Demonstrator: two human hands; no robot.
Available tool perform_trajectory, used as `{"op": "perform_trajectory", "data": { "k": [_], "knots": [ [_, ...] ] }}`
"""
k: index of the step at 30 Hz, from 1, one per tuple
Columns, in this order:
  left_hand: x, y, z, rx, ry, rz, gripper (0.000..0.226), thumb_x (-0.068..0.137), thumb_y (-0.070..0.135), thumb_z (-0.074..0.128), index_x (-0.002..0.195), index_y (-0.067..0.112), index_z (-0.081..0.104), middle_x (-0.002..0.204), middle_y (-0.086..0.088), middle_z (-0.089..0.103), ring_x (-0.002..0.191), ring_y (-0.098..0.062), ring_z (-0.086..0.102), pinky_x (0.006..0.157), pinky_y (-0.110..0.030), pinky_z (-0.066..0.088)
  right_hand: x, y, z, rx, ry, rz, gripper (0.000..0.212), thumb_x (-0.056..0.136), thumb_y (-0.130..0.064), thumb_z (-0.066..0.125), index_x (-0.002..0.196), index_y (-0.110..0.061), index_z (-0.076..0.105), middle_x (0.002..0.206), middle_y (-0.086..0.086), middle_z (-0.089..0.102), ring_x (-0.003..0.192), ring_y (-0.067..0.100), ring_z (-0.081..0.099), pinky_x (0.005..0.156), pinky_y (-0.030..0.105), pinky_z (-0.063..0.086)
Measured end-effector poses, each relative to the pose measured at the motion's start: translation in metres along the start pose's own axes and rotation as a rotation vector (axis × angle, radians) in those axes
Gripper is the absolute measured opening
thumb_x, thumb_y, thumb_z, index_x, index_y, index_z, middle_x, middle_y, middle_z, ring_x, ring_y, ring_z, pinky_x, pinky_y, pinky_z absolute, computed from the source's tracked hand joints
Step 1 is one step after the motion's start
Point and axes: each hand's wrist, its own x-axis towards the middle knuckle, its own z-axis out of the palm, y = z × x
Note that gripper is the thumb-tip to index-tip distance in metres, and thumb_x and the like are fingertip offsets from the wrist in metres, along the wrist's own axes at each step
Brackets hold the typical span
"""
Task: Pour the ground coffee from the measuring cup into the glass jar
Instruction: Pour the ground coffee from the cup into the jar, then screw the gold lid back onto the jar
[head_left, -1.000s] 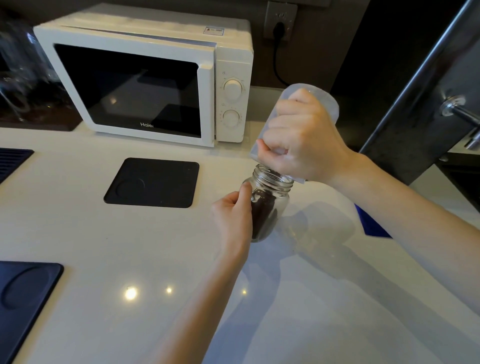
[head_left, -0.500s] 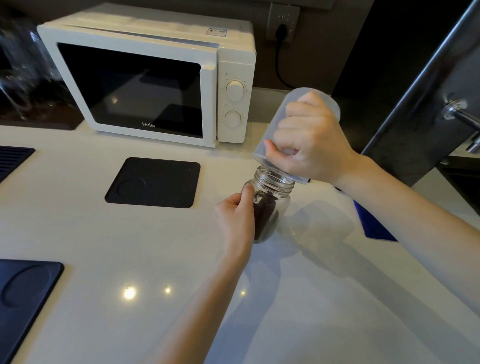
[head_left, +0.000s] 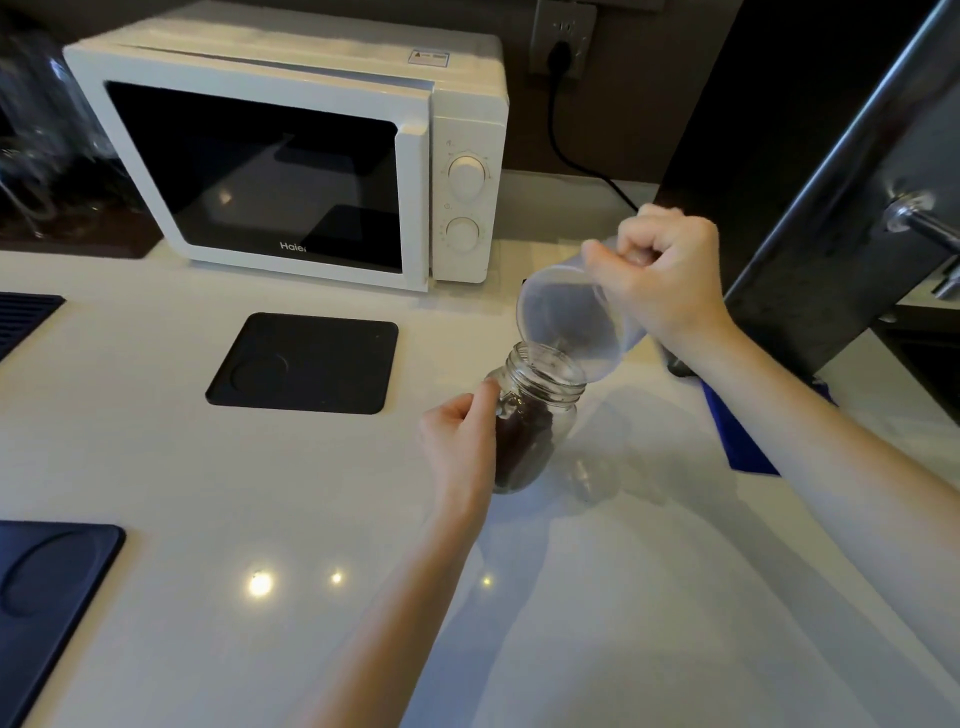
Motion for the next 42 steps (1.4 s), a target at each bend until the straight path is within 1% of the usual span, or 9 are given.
{"op": "perform_trajectory", "data": {
  "k": [5, 8, 10, 15, 17, 26, 30, 36, 42],
  "knots": [
    [0.003, -0.004, -0.01, -0.08, 0.061, -0.109, 0.032, 0.062, 0.036, 0.052, 0.043, 0.024, 0.029, 0.045, 0.009, 0.023, 0.052, -0.013, 0.022, 0.049, -0.031, 0.017, -0.013, 0.013, -0.004, 0.281, 0.112, 0.383, 0.036, 0.081, 0.0, 0.064, 0.052, 0.011, 0.047, 0.052, 0.032, 0.045, 0.049, 0.038, 0.04, 0.051, 0.031, 0.039],
    [0.001, -0.006, -0.019, -0.18, 0.109, -0.184, 0.029, 0.076, 0.025, 0.056, 0.055, 0.019, 0.037, 0.047, 0.011, 0.035, 0.039, -0.003, 0.029, 0.045, -0.027, 0.026, -0.024, 0.026, -0.006, 0.466, 0.208, 0.669, 0.029, 0.082, -0.004, 0.063, 0.055, -0.008, 0.053, 0.059, 0.011, 0.05, 0.056, 0.016, 0.051, 0.055, 0.023, 0.048],
    [0.004, -0.008, -0.026, -0.25, 0.154, -0.251, 0.023, 0.082, 0.017, 0.055, 0.065, 0.013, 0.04, 0.066, 0.004, 0.039, 0.047, -0.001, 0.04, 0.045, -0.018, 0.034, -0.031, 0.037, -0.007, 0.517, 0.241, 0.856, 0.02, 0.086, -0.006, 0.06, 0.067, -0.014, 0.06, 0.069, 0.002, 0.056, 0.067, 0.014, 0.056, 0.06, 0.022, 0.051],
    [0.007, -0.013, -0.044, -0.315, 0.14, -0.295, 0.03, 0.05, 0.033, 0.06, 0.061, 0.019, 0.036, 0.071, 0.0, 0.029, 0.054, -0.01, 0.033, 0.047, -0.02, 0.03, -0.064, 0.058, -0.002, 0.572, 0.293, 1.102, 0.007, 0.087, -0.01, 0.062, 0.082, -0.015, 0.064, 0.075, -0.001, 0.058, 0.072, 0.011, 0.058, 0.07, 0.025, 0.051],
    [0.002, -0.016, -0.046, -0.279, 0.151, -0.308, 0.024, 0.06, 0.027, 0.059, 0.06, 0.021, 0.036, 0.073, 0.001, 0.03, 0.053, -0.009, 0.037, 0.049, -0.02, 0.031, -0.078, 0.059, 0.004, 0.581, 0.337, 1.183, 0.003, 0.081, -0.017, 0.067, 0.079, -0.019, 0.068, 0.073, -0.002, 0.06, 0.074, 0.013, 0.059, 0.066, 0.027, 0.05],
    [0.002, -0.022, -0.046, -0.2, 0.202, -0.307, 0.028, 0.081, 0.009, 0.053, 0.063, 0.019, 0.035, 0.069, 0.0, 0.029, 0.038, 0.0, 0.038, 0.039, -0.012, 0.032, -0.11, 0.057, 0.02, 0.581, 0.368, 1.334, 0.017, 0.076, -0.019, 0.069, 0.062, -0.023, 0.06, 0.069, -0.003, 0.055, 0.071, 0.015, 0.054, 0.059, 0.028, 0.044],
    [0.002, -0.025, -0.046, -0.174, 0.219, -0.352, 0.024, 0.081, 0.012, 0.054, 0.067, 0.019, 0.035, 0.071, 0.002, 0.031, 0.051, -0.008, 0.036, 0.042, -0.015, 0.032, -0.113, 0.056, 0.021, 0.578, 0.365, 1.352, 0.016, 0.079, -0.023, 0.068, 0.064, -0.023, 0.061, 0.072, -0.002, 0.057, 0.074, 0.016, 0.056, 0.059, 0.027, 0.045],
    [-0.003, -0.027, -0.044, -0.15, 0.214, -0.364, 0.024, 0.082, 0.012, 0.054, 0.068, 0.017, 0.035, 0.07, 0.003, 0.032, 0.049, -0.008, 0.036, 0.039, -0.016, 0.029, -0.113, 0.057, 0.024, 0.536, 0.365, 1.285, 0.018, 0.08, -0.033, 0.066, 0.064, -0.027, 0.062, 0.069, -0.006, 0.06, 0.071, 0.011, 0.057, 0.057, 0.024, 0.041],
    [-0.004, -0.026, -0.041, -0.138, 0.21, -0.309, 0.024, 0.083, 0.01, 0.054, 0.068, 0.017, 0.035, 0.072, 0.0, 0.034, 0.052, -0.011, 0.037, 0.04, -0.014, 0.031, -0.119, 0.064, 0.025, 0.439, 0.302, 1.195, 0.027, 0.078, -0.036, 0.061, 0.052, -0.028, 0.062, 0.046, -0.019, 0.061, 0.046, -0.006, 0.055, 0.042, 0.011, 0.043]
  ]
}}
